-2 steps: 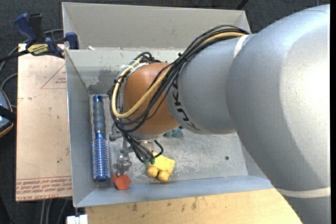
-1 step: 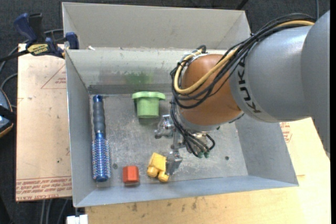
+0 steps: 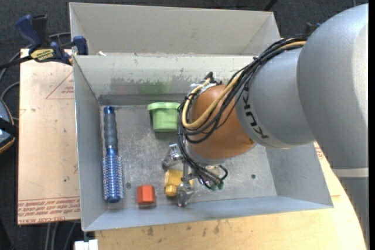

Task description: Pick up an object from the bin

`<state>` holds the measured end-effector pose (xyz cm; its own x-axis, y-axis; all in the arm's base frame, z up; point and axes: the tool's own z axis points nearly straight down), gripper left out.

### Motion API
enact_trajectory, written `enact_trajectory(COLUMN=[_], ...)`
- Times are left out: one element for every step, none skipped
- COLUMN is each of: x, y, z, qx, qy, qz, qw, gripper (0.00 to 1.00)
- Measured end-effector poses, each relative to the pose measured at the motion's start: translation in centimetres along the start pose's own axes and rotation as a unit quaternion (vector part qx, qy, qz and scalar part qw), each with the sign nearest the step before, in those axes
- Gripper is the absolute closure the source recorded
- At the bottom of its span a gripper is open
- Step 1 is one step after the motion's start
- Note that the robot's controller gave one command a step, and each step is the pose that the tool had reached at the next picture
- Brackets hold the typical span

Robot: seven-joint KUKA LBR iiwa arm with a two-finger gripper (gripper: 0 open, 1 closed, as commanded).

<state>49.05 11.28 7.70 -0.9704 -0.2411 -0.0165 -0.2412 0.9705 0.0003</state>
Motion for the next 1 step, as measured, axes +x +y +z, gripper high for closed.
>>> enact_trajectory(x=[0.01], y=[0.10], z=[-0.14], qx=[-0.001], qy=[-0.0003], qz=[0.000], qw=[1.0000], gripper=[1.00])
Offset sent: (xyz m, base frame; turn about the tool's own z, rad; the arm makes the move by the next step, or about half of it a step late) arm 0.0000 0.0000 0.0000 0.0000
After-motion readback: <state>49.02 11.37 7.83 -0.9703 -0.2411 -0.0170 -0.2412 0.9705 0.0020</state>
